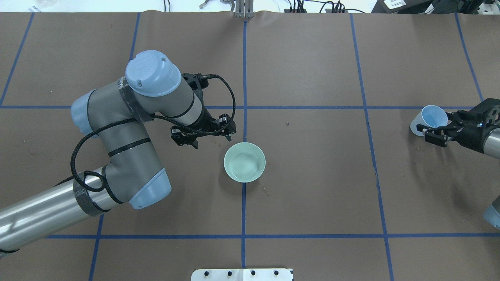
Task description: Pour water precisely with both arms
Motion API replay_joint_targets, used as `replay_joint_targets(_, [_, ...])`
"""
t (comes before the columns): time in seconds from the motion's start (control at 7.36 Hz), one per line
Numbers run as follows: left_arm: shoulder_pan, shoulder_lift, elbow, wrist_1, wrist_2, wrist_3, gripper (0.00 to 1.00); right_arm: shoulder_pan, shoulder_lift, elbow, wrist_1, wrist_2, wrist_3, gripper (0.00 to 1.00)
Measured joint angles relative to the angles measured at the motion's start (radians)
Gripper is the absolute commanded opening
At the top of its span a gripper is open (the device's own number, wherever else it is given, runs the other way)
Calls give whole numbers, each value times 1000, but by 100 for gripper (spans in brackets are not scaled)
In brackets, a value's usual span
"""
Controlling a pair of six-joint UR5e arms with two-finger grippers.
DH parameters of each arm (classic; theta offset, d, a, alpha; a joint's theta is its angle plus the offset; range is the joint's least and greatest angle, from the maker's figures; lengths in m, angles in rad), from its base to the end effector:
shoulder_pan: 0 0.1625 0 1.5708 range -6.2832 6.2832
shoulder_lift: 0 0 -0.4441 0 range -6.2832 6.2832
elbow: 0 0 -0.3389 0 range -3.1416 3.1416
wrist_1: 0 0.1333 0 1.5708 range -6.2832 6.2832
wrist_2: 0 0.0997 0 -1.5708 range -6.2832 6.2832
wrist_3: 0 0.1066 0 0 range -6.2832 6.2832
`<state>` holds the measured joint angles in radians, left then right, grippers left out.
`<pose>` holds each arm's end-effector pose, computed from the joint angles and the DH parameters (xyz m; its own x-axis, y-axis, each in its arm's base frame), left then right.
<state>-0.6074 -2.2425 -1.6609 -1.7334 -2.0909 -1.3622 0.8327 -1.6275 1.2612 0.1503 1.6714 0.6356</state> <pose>0.4924 -0.4401 0.2523 0.5190 -0.1418 -0.8429 0.0634 0.9898 -0.1275 -0.1894 -0.3904 0.6526 0.6248 -0.5030 0.5972 -0.2817 0.5681 0.7732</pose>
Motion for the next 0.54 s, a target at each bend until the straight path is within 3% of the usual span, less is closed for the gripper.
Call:
replay_joint_targets(0.14, [0, 4, -1, 0, 0, 0, 99, 0, 1, 0, 0, 0, 2, 91])
replay_joint_targets(0.27, [0, 6, -3, 0, 0, 0, 99, 0, 1, 0, 0, 0, 2, 79])
replay_joint_targets(0.54, [0, 8, -5, 0, 0, 0, 99, 0, 1, 0, 0, 1, 4, 40])
